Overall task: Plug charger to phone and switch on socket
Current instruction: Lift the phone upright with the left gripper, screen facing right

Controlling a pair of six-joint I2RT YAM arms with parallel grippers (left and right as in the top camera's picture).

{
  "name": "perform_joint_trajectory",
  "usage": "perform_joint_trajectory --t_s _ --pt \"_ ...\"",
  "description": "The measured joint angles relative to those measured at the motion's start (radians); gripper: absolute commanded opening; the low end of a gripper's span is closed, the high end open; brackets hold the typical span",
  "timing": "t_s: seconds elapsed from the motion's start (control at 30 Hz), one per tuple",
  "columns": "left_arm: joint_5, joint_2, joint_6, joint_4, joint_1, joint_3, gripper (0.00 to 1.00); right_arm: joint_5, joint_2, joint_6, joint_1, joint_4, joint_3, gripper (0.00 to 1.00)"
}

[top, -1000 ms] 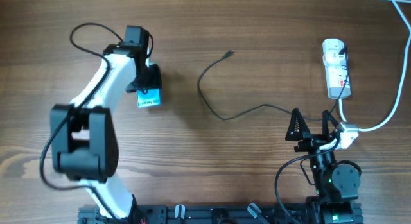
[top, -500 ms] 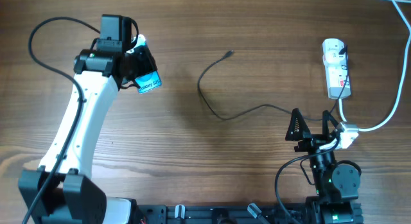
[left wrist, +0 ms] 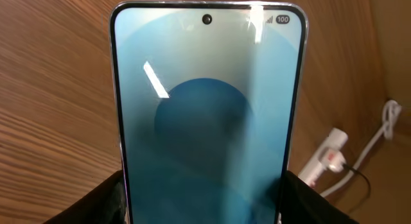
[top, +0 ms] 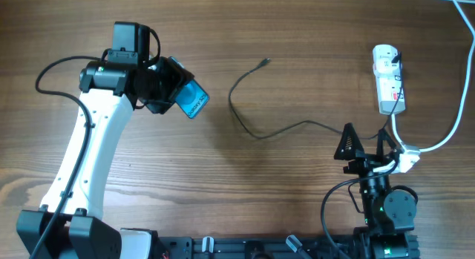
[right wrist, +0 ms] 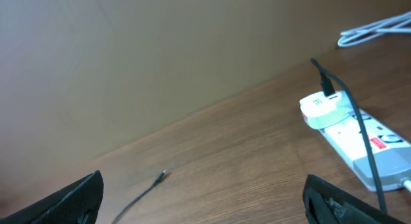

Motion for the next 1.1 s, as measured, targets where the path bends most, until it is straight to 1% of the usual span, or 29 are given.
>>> perform_joint_trajectory --t_s 0.13,0.27,0.4,0.5,0.63,0.73,0.77,0.8,0.87,0.93,1.03,1.07,1.1 --pt "0.058 0.000 -0.039 -0.018 0.000 0.000 0.04 -0.016 0.000 0.099 0.000 -0.001 0.000 1.00" --pt "0.072 0.000 -0.119 -0.034 0.000 0.000 0.04 -0.095 0.000 0.123 0.000 -0.003 0.000 0.99" --pt "0.072 0.000 -0.136 -0.034 0.000 0.000 0.04 -0.192 0.075 0.129 0.000 -0.007 0.008 1.00" --pt "0.072 0.000 -0.158 -0.034 0.000 0.000 0.04 -0.239 0.229 0.133 0.000 -0.009 0.100 1.00" --pt "0.072 0.000 -0.177 -0.033 0.000 0.000 0.04 -0.373 0.515 0.116 0.001 -0.031 0.318 1.00" --pt "0.074 -0.001 -0.182 -0.035 0.000 0.000 0.04 -0.480 0.764 0.102 0.001 -0.185 0.541 1.00" --pt "0.074 -0.001 -0.183 -0.033 0.000 0.000 0.04 -0.511 0.818 0.088 0.001 -0.259 0.601 1.00" --pt "0.076 -0.002 -0.185 -0.034 0.000 0.000 0.04 -0.545 0.880 0.077 0.001 -0.294 0.657 1.00" --pt "0.076 -0.002 -0.203 -0.036 0.000 0.000 0.04 -0.597 0.965 0.064 0.001 -0.299 0.715 1.00" --pt "0.086 -0.002 -0.241 -0.041 0.000 0.000 0.04 -0.634 1.021 0.069 0.001 -0.289 0.725 1.00" --pt "0.144 -0.002 -0.308 -0.041 0.000 0.000 0.04 -0.653 1.085 0.192 0.001 -0.290 0.726 1.00" --pt "0.185 -0.002 -0.327 -0.041 0.000 0.000 0.04 -0.656 1.107 0.257 0.001 -0.289 0.726 1.00" --pt "0.233 -0.002 -0.342 -0.041 0.005 0.000 0.04 -0.657 1.122 0.294 0.001 -0.289 0.726 1.00"
